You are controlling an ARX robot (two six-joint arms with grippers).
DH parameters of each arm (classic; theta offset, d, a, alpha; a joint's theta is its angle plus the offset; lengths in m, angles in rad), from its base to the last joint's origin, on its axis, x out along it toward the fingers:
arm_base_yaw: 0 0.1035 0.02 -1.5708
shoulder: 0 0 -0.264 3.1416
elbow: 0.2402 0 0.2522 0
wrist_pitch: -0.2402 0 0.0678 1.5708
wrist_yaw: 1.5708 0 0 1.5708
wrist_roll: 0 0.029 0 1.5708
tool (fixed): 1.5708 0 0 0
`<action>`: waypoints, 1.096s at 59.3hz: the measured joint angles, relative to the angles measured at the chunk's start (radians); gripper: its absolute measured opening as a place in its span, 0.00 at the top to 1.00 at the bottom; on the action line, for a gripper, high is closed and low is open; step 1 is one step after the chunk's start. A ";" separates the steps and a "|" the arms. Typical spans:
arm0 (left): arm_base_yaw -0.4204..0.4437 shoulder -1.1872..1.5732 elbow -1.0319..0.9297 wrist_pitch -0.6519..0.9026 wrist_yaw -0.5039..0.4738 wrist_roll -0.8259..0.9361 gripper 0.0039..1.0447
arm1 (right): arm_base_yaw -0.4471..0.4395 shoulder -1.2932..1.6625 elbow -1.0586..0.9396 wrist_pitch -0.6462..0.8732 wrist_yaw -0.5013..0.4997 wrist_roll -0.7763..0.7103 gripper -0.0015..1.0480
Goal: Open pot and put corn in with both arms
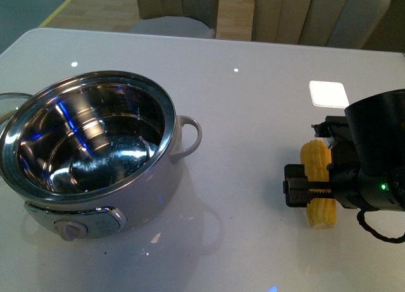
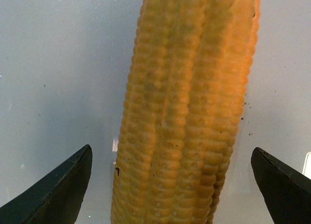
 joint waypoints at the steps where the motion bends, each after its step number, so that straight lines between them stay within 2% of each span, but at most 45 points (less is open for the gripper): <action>1: 0.000 0.000 0.000 0.000 0.000 0.000 0.06 | 0.000 0.003 0.000 0.000 0.000 0.000 0.08; 12: 0.000 0.000 0.000 0.000 0.000 0.000 0.06 | 0.006 0.014 0.006 0.000 -0.001 0.005 0.09; 31: 0.000 0.000 0.000 0.000 0.000 0.000 0.06 | 0.014 0.039 0.020 -0.016 0.011 0.018 0.55; 39: 0.000 0.000 0.000 0.000 0.000 0.000 0.06 | 0.014 0.039 0.021 -0.017 0.011 0.023 0.67; 49: 0.000 0.000 0.000 0.000 0.000 0.000 0.06 | 0.014 0.027 -0.001 -0.009 0.010 0.023 0.74; 65: 0.000 0.000 0.000 0.000 0.000 0.000 0.06 | 0.034 -0.167 -0.151 0.000 -0.081 0.032 0.78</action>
